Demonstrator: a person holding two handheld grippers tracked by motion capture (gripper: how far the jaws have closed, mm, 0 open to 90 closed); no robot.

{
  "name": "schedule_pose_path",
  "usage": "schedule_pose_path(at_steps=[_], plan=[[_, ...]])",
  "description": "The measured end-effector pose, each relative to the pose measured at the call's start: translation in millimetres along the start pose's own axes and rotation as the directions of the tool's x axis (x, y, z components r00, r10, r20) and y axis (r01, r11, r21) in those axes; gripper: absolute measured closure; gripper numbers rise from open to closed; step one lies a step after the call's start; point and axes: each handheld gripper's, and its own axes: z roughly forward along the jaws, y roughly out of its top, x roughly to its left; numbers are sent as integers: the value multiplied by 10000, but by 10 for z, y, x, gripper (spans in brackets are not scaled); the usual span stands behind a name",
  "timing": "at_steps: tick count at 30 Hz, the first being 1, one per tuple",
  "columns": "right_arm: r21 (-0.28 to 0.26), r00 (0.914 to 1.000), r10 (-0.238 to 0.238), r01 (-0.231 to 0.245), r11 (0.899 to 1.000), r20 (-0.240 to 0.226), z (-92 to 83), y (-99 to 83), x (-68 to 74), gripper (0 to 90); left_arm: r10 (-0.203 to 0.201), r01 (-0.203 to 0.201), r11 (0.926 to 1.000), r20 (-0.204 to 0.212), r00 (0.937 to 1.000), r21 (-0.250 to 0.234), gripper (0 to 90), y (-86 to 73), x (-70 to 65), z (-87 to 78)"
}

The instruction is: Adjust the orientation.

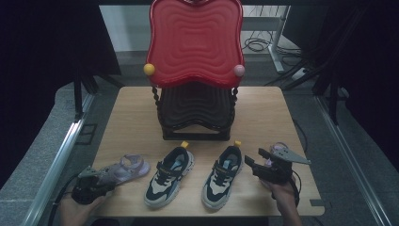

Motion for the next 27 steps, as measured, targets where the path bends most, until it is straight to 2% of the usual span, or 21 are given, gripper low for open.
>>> schedule_pose_path(at_steps=[8,16,27], plan=[[-67,10000,37,-36,10000,76,-31,18,-3,304,-159,159,9999,-173,9997,8,896,29,97,-4],[-91,9998,153,-151,9998,150,-50,22,-32,304,-621,619,9981,-405,9973,-62,883,39,232,-24],[-136,9997,191,-189,9997,155,-62,35,-28,304,-837,836,9965,-678,9942,-34,898,112,346,-7]])
